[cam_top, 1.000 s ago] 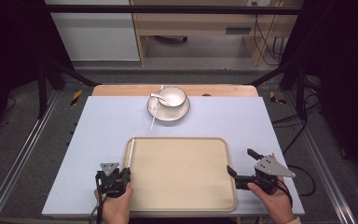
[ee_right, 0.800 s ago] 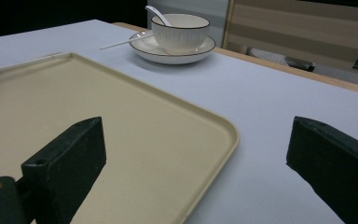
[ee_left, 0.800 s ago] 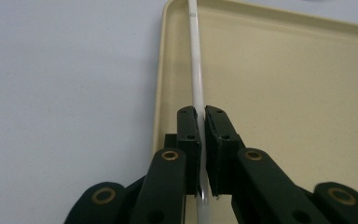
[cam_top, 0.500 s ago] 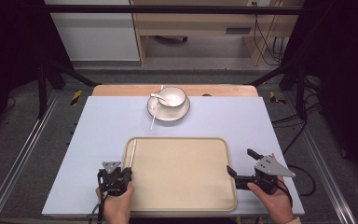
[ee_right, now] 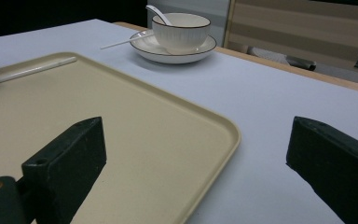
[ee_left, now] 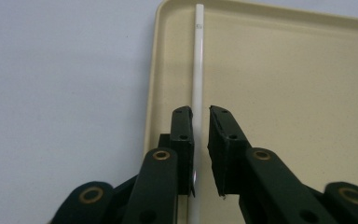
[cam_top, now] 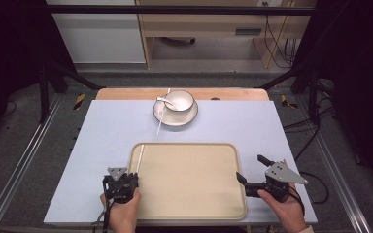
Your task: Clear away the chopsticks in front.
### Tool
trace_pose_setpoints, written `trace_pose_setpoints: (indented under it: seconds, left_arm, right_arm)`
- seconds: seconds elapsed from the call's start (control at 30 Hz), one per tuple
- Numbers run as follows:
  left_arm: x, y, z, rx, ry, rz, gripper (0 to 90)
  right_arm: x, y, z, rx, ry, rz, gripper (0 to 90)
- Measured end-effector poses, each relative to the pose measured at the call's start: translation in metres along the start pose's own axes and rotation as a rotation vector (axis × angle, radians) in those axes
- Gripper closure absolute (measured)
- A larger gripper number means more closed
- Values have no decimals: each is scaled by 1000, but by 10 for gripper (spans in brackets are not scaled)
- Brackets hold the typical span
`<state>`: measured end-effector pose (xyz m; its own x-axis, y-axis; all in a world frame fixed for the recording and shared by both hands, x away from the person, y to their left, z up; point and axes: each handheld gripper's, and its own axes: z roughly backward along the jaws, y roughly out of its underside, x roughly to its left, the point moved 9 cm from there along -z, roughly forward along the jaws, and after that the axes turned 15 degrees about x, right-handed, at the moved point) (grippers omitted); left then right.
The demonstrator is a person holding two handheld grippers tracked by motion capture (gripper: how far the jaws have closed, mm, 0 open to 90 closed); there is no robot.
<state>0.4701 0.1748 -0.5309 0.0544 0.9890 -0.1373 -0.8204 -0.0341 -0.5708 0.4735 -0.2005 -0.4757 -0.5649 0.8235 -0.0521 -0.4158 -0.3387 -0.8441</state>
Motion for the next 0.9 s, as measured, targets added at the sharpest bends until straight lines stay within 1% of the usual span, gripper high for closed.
trace_pose_setpoints:
  seconds: [0.03, 0.1, 0.17, 0.2, 0.23, 0.27, 0.37, 0.47, 0.5, 0.57, 0.63, 0.67, 0.7, 0.8, 0.83, 0.87, 0.9]
  left_arm:
    - [-1, -3, 1, -13, -2, -1, 767]
    - [-3, -8, 3, -22, 1, -39, 731]
    - [-7, -15, 4, -15, 36, -66, 691]
    - [-8, -18, 3, -9, 32, -94, 674]
    - [-7, -22, 3, -7, 13, -125, 657]
    - [-8, -26, 2, -5, 9, -144, 639]
    - [-12, -37, -2, 7, 25, -189, 593]
    - [-20, -49, -5, 10, 44, -248, 535]
    - [-23, -54, -6, 10, 50, -269, 520]
    - [-27, -64, -9, 7, 65, -299, 485]
    - [-32, -75, -14, 5, 83, -320, 442]
    - [-35, -80, -17, 4, 89, -339, 431]
    - [-37, -87, -19, -4, 92, -341, 417]
    - [-46, -105, -26, -14, 101, -389, 372]
    - [-49, -111, -28, -13, 104, -419, 353]
    - [-50, -117, -31, -10, 97, -436, 331]
    - [-51, -124, -33, -19, 101, -442, 315]
  right_arm:
    - [0, 0, 0, 0, 0, 1, 48]
    - [0, 0, 0, 0, 1, -1, 48]
    - [-1, 0, 0, 2, 3, 1, 48]
    - [-1, 1, 0, 2, 5, 3, 47]
    - [-1, 1, 0, 5, 6, 2, 45]
    - [-2, 1, 0, 6, 6, 5, 45]
    - [-4, 2, -1, 8, 17, 14, 42]
    - [-6, 2, -1, 11, 26, 18, 42]
    - [-6, 3, -1, 12, 27, 15, 42]
    - [-7, 3, -1, 13, 32, 17, 42]
    - [-8, 3, -2, 15, 36, 19, 42]
    - [-8, 4, -2, 17, 40, 23, 42]
    - [-8, 4, -2, 18, 42, 26, 42]
    - [-9, 4, -1, 15, 46, 28, 43]
    - [-9, 3, -1, 14, 49, 31, 43]
    - [-9, 3, -1, 12, 52, 32, 43]
    - [-9, 3, -1, 11, 54, 32, 43]
